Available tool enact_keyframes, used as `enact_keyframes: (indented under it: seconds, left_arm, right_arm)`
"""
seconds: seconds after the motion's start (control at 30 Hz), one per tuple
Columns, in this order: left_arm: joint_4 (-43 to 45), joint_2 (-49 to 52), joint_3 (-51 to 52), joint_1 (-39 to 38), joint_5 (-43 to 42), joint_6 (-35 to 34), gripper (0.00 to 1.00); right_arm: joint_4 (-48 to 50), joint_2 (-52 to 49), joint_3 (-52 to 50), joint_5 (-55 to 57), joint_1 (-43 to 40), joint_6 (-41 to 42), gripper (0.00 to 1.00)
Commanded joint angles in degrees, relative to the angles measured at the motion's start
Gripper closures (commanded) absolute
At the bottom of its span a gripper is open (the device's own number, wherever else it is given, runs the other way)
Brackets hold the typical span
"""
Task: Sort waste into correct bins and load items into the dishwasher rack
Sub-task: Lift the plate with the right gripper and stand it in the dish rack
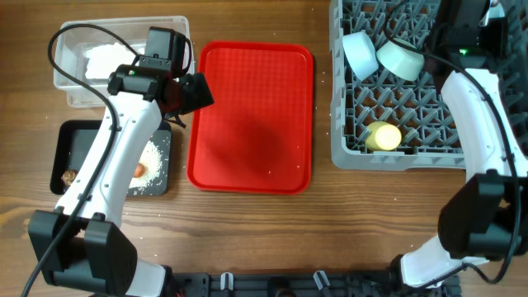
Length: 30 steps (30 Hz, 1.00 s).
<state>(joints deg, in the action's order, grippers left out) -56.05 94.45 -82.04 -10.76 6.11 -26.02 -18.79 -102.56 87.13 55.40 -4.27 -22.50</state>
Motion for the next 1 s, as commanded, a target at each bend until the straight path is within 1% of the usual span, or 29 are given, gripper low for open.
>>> enact_keyframes:
  seconds: [0.0, 0.03, 0.07, 0.1, 0.13, 0.17, 0.2, 0.27, 0.3, 0.37, 0.43, 0.47, 0.5, 0.53, 0.6, 0.67, 0.83, 0.97]
  left_arm:
    - [0.15, 0.07, -0.35, -0.11, -0.28, -0.28, 0.0]
    - [0.13, 0.07, -0.35, -0.11, -0.28, -0.28, 0.0]
    - [0.13, 0.07, -0.35, -0.11, -0.28, -0.28, 0.0]
    - [0.13, 0.07, -0.35, -0.11, -0.28, -0.28, 0.0]
    - [0.13, 0.07, -0.35, -0.11, -0.28, -0.28, 0.0]
    - [0.13, 0.07, -0.35, -0.11, -0.28, -0.28, 0.0]
    - [0.13, 0.07, -0.35, -0.11, -0.28, -0.28, 0.0]
    - [0.13, 0.07, -0.35, -0.11, -0.28, -0.28, 0.0]
    - [0.13, 0.07, -0.35, -0.11, -0.28, -0.28, 0.0]
    - [0.13, 0.07, -0.35, -0.11, -0.28, -0.28, 0.0]
    - [0.13, 0.07, -0.35, -0.11, -0.28, -0.28, 0.0]
    - [0.13, 0.07, -0.35, -0.11, -0.28, -0.28, 0.0]
    - [0.13, 0.07, -0.35, -0.11, -0.28, -0.31, 0.0]
    - [0.13, 0.07, -0.35, -0.11, -0.28, -0.28, 0.0]
    - [0.13, 0.07, -0.35, -0.11, -0.28, -0.28, 0.0]
    - [0.13, 0.07, -0.35, -0.11, -0.28, -0.28, 0.0]
    - [0.13, 0.07, -0.35, -0.11, -0.28, -0.28, 0.0]
    - [0.13, 0.07, -0.35, -0.11, -0.28, -0.28, 0.0]
  right_arm:
    - [0.37, -3.45, 0.11, 1.27, -0.94, -1.44, 0.96]
    - [0.35, -4.31, 0.07, -0.15, -0.94, -1.46, 0.96]
    - [0.35, -4.85, -0.17, -1.57, -0.94, -1.44, 0.89]
    - [0.22, -5.14, -0.66, -4.11, -0.94, -1.31, 0.25]
    - [0.26, -5.14, -0.68, -6.12, -0.94, -1.27, 0.03]
    - [0.33, -5.11, -0.68, -7.26, -0.94, -1.25, 0.0]
    - [0.33, -5.11, -0.68, -7.23, -0.94, -0.24, 0.0]
    - [0.39, -4.22, -0.68, -4.7, -0.87, 5.53, 0.0]
    - [0.37, -2.58, -0.68, -2.89, -0.33, 6.47, 0.0]
    - [0.33, 2.71, -0.68, -2.75, 1.86, 8.13, 0.0]
    - [-0.35, 9.29, -0.68, -4.17, 5.31, 16.98, 0.0]
    - [-1.49, 13.64, -0.68, -8.55, 8.07, 23.85, 0.0]
    - [-1.73, 16.9, -0.68, -14.25, 10.36, 28.89, 0.0]
    - [-1.57, 19.43, -0.68, -20.74, 12.35, 31.93, 0.0]
    - [-1.6, 23.21, -0.68, -32.92, 15.54, 33.16, 0.0]
    - [-1.7, 23.82, -0.68, -39.98, 16.48, 33.16, 0.0]
    - [-2.23, 21.75, -0.79, -39.87, 16.48, 32.87, 0.0]
    - [-12.41, 23.69, -1.4, -40.06, 16.7, 33.0, 0.0]
